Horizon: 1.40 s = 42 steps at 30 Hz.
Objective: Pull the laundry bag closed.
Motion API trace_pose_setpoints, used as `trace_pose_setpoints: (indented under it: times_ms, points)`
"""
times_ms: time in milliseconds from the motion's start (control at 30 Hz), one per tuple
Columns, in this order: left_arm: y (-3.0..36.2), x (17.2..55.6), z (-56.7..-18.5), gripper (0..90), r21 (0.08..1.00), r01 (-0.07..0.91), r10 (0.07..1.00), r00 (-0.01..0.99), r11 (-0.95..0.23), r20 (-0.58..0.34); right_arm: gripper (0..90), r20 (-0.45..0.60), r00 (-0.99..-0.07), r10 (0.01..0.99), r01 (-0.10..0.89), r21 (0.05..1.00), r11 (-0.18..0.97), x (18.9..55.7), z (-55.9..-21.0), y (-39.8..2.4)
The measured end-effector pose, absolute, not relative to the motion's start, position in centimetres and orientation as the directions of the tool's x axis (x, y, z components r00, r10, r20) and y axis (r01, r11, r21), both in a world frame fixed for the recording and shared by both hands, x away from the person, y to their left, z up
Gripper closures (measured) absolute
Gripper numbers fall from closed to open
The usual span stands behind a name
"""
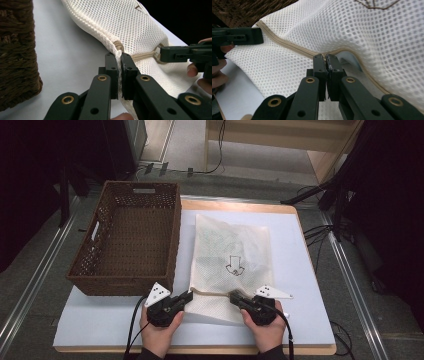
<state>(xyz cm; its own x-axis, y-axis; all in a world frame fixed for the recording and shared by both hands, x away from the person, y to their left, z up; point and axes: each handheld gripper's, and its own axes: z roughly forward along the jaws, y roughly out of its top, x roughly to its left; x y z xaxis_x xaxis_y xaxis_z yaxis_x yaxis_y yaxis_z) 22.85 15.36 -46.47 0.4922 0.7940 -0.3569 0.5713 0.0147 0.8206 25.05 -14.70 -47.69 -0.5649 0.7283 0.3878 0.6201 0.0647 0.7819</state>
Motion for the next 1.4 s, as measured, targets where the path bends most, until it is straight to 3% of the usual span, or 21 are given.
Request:
trace_pose_setpoints:
  times_ms: [1400]
  points:
    - [15.5,22.7,-46.4,86.4,0.826,0.563,0.790,0.501,0.012,-0.353,88.1,0.397,-0.463,0.793,0.627,0.779,-0.024,24.1,-47.9,-22.7]
